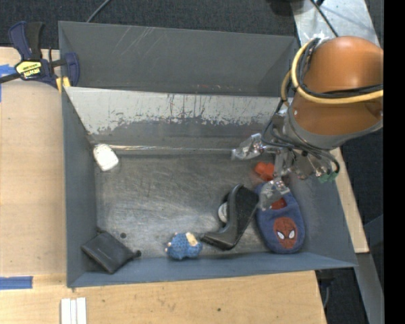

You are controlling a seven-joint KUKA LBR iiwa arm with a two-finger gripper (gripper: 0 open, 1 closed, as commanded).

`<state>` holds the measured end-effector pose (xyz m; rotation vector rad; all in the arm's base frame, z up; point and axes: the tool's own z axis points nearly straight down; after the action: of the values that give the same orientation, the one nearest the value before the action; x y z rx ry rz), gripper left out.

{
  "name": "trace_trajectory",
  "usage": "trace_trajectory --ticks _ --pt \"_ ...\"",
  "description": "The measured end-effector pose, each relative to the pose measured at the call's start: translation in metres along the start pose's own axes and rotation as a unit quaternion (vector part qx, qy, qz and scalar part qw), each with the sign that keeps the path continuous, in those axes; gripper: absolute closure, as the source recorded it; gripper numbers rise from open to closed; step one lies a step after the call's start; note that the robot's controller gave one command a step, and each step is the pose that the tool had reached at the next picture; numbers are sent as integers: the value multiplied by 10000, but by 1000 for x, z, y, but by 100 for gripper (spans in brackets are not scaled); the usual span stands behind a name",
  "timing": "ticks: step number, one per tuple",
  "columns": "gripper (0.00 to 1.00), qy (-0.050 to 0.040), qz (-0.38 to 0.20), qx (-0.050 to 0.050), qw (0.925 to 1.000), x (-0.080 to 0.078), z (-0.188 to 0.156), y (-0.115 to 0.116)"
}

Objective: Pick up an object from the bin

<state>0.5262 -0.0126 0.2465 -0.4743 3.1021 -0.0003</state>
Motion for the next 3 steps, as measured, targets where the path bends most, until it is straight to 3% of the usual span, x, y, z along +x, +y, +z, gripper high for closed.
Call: trace_trajectory --ticks 1,2,3 --pt "0 27 173 -8 9998 -6 121 -21" --pt "0 -12 -798 4 9968 -8 142 -28" --pt "100 16 -799 -2 9968 -7 144 -28"
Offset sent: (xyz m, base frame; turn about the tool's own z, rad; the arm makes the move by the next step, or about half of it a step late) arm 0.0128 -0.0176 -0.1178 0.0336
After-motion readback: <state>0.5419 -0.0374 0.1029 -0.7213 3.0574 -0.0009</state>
